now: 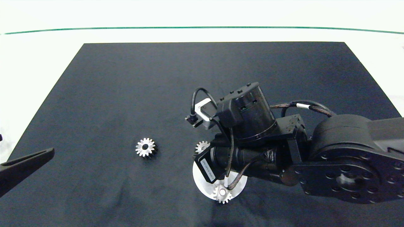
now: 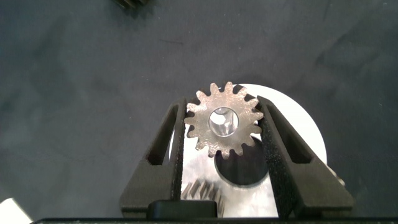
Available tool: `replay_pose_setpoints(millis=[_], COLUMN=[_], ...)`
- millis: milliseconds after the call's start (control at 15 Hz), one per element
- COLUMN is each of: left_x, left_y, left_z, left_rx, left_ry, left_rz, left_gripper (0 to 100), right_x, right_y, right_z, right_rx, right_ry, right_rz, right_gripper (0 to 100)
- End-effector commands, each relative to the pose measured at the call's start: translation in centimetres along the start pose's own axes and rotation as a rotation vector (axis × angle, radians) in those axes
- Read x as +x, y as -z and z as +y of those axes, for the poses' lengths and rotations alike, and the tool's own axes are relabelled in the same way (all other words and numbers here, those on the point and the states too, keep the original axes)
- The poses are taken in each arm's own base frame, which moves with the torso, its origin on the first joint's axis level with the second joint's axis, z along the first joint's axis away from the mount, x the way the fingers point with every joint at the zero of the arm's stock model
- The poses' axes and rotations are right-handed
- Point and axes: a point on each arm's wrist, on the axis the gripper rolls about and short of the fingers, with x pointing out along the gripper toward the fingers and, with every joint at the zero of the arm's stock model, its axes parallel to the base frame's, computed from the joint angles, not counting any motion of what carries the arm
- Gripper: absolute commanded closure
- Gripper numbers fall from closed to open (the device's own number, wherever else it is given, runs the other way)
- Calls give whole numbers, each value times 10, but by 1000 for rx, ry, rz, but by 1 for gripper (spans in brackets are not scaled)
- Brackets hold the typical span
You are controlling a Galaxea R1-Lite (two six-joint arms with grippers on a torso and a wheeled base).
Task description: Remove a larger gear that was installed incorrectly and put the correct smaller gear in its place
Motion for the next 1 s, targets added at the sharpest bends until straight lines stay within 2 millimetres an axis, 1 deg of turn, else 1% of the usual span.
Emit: replay_pose_setpoints(millis=[67, 600, 1000], left_x=[0, 1, 0], left_y=[1, 2, 3], left_z=[0, 0, 0], left_rx=[1, 4, 3], left_ry=[-3, -2, -4], left_rz=[3, 9, 9], left_gripper=[0, 0, 0], right_x=[13, 21, 30], right_y=[5, 5, 9], right_z=[3, 4, 6], right_rx=[-29, -59, -65], right_ry=[7, 30, 31], right_rz=[29, 56, 76], right_gripper=[72, 72, 72])
